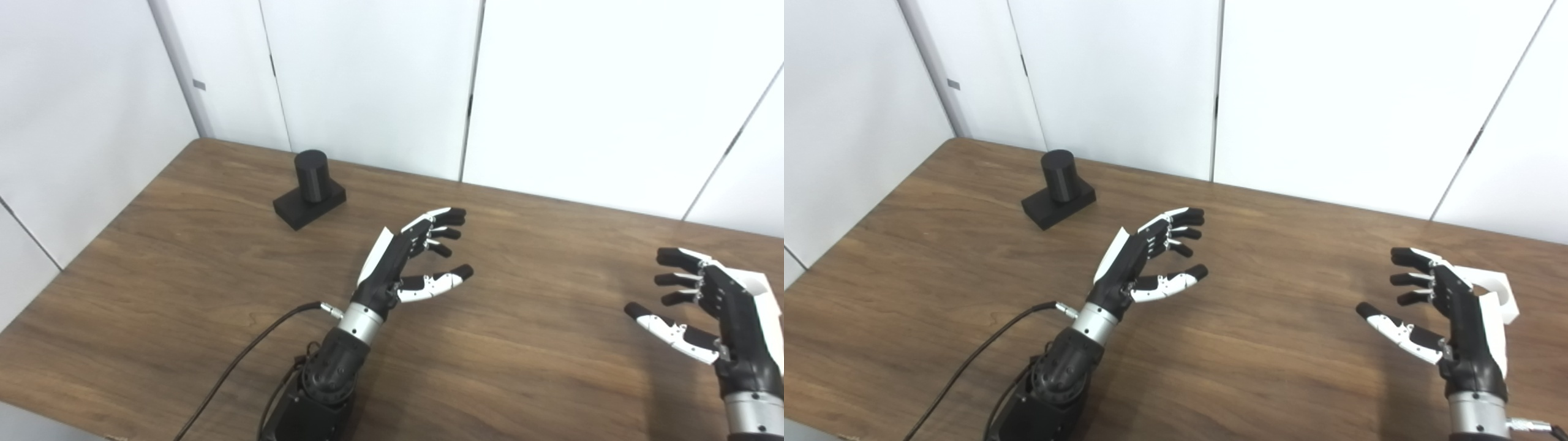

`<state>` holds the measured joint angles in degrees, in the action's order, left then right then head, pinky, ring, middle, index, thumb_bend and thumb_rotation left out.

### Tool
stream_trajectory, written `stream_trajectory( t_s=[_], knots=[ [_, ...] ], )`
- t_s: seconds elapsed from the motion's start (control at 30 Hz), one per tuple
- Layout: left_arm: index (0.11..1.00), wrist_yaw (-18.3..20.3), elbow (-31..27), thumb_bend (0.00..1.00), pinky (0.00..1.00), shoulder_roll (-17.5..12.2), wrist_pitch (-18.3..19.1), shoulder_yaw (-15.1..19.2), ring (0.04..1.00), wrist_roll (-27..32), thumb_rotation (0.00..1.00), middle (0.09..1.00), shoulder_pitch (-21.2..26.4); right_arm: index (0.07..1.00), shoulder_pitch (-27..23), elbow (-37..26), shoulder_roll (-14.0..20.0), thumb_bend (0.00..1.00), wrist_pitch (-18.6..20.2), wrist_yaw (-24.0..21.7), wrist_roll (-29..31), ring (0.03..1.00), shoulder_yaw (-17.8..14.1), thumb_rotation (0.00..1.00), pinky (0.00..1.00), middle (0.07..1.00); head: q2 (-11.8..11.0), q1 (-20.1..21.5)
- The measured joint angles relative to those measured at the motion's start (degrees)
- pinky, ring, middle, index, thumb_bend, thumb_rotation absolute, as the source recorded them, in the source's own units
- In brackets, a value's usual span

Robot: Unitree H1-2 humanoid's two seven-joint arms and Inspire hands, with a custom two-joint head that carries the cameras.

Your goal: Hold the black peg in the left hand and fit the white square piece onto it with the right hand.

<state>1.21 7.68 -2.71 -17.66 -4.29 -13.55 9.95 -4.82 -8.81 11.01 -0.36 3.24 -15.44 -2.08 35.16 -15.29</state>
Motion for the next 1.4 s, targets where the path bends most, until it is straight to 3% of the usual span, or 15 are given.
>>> stream_trajectory(
  t_s=[0.1, 0.23, 0.43, 0.57, 0.8, 1.07, 1.2, 1.4],
  knots=[
    [0.807, 0.0, -3.2, 0.67, 0.63, -3.4, 3.6, -0.2, 0.747, -5.8, 0.21, 0.793, 0.5, 0.699, 0.1, -0.9, 0.0, 0.57, 0.6, -0.1, 0.1, 0.630, -0.1, 0.00, 0.50, 0.719, -0.1, 0.0],
    [0.790, 0.4, -4.7, 0.69, 0.65, -8.2, 7.0, 0.3, 0.755, -8.1, 0.22, 0.781, 2.6, 0.702, 0.1, -1.1, 0.0, 0.56, 0.7, -0.2, 0.4, 0.641, -0.5, 0.00, 0.51, 0.727, -0.2, -0.1],
    [0.762, 2.6, -6.5, 0.71, 0.64, -11.9, 10.1, 0.2, 0.736, -9.5, 0.17, 0.765, 4.1, 0.693, 0.1, -1.1, 0.0, 0.56, 0.7, -0.6, 0.6, 0.636, -0.5, 0.00, 0.50, 0.722, -0.3, -0.4],
    [0.760, 3.8, -6.6, 0.71, 0.63, -14.1, 10.6, 0.5, 0.750, -9.6, 0.20, 0.777, 5.7, 0.697, 0.1, -1.1, 0.0, 0.55, 0.9, -0.7, 0.6, 0.643, -0.5, 0.00, 0.51, 0.727, -0.2, -0.6],
    [0.786, 4.0, -7.9, 0.69, 0.70, -16.5, 15.6, 2.2, 0.810, -11.6, 0.22, 0.818, 7.4, 0.715, 0.3, -1.4, 0.0, 0.53, 2.6, -1.2, 0.7, 0.650, -0.5, 0.00, 0.52, 0.738, -0.1, -0.8],
    [0.796, 3.6, -9.5, 0.65, 0.74, -16.9, 21.7, 4.1, 0.841, -15.0, 0.23, 0.843, 10.0, 0.707, 0.3, -1.7, 0.0, 0.53, 3.1, -1.3, 1.2, 0.640, -0.8, 0.00, 0.51, 0.732, 0.0, -1.2],
    [0.780, 3.5, -10.3, 0.68, 0.68, -18.6, 22.3, 4.3, 0.814, -16.9, 0.18, 0.818, 12.9, 0.703, 0.3, -1.7, 0.0, 0.53, 3.1, -1.2, 1.2, 0.629, -0.9, 0.00, 0.50, 0.727, 0.0, -1.2],
    [0.775, 3.2, -9.3, 0.68, 0.68, -21.6, 22.9, 4.5, 0.835, -19.0, 0.18, 0.832, 15.5, 0.699, 0.3, -1.7, 0.0, 0.52, 3.1, -1.2, 1.1, 0.631, -0.9, 0.00, 0.49, 0.727, 0.0, -1.3]
  ],
)
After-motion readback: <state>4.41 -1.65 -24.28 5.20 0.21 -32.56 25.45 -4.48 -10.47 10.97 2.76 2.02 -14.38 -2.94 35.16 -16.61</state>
